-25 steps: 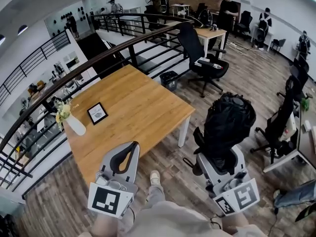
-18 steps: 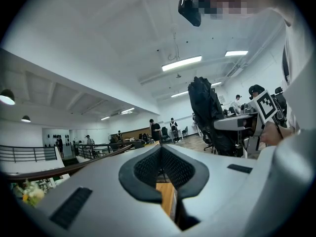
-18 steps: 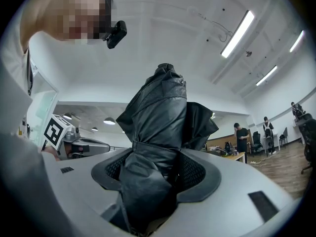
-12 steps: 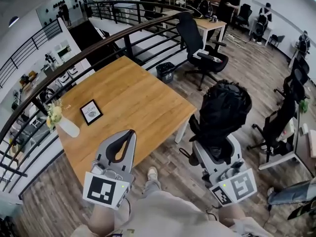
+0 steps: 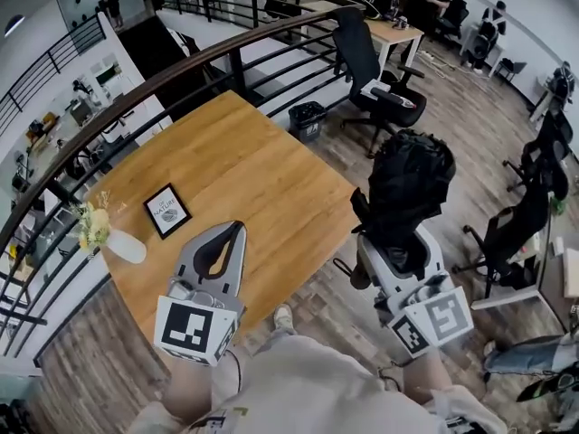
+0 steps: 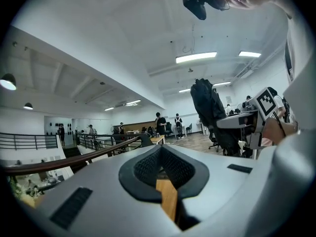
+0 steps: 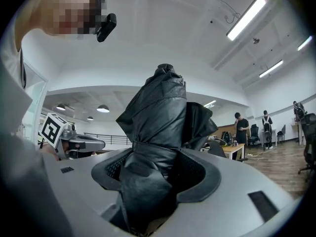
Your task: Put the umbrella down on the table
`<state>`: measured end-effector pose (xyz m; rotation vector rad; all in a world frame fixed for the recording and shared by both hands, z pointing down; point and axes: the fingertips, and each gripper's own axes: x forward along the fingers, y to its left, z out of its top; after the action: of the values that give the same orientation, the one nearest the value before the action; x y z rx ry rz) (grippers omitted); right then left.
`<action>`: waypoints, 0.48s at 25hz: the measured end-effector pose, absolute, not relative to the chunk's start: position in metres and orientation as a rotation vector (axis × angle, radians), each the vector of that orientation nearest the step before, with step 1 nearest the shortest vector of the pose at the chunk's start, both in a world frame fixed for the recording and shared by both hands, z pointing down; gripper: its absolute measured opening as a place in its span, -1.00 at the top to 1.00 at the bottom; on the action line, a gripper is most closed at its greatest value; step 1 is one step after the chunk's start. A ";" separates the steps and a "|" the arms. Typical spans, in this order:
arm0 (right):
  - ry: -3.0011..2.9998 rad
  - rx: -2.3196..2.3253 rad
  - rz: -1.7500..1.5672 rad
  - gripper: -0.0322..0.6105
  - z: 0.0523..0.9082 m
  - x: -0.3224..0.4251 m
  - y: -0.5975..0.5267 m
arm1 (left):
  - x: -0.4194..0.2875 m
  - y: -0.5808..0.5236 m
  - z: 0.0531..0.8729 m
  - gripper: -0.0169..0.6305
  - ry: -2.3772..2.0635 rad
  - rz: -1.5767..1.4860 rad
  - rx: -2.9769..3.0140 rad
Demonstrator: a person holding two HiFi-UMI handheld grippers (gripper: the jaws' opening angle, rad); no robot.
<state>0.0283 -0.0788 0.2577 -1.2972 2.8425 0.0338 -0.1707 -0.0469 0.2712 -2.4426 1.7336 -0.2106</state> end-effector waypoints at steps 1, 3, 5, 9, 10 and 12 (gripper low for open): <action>2.851 -1.307 0.016 0.00 0.257 0.020 -0.091 | -0.179 -0.059 0.271 0.90 1.735 -0.215 -2.457; 2.862 -1.331 -0.031 0.00 0.256 0.000 -0.113 | -0.200 -0.081 0.270 0.90 1.726 -0.232 -2.487; 2.875 -1.345 -0.072 0.00 0.261 -0.020 -0.133 | -0.220 -0.100 0.273 0.90 1.720 -0.248 -2.509; 2.909 -1.388 -0.131 0.00 0.281 -0.034 -0.169 | -0.237 -0.137 0.290 0.90 1.719 -0.249 -2.558; 2.916 -1.403 -0.151 0.00 0.286 -0.036 -0.180 | -0.239 -0.148 0.293 0.90 1.716 -0.256 -2.574; 2.925 -1.435 -0.202 0.00 0.296 -0.042 -0.204 | -0.244 -0.172 0.299 0.90 1.697 -0.277 -2.609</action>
<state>-0.0422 -0.2041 0.2955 -1.4353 2.9252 -0.2021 -0.2443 -0.1719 0.2994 -2.6085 1.6966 -0.2773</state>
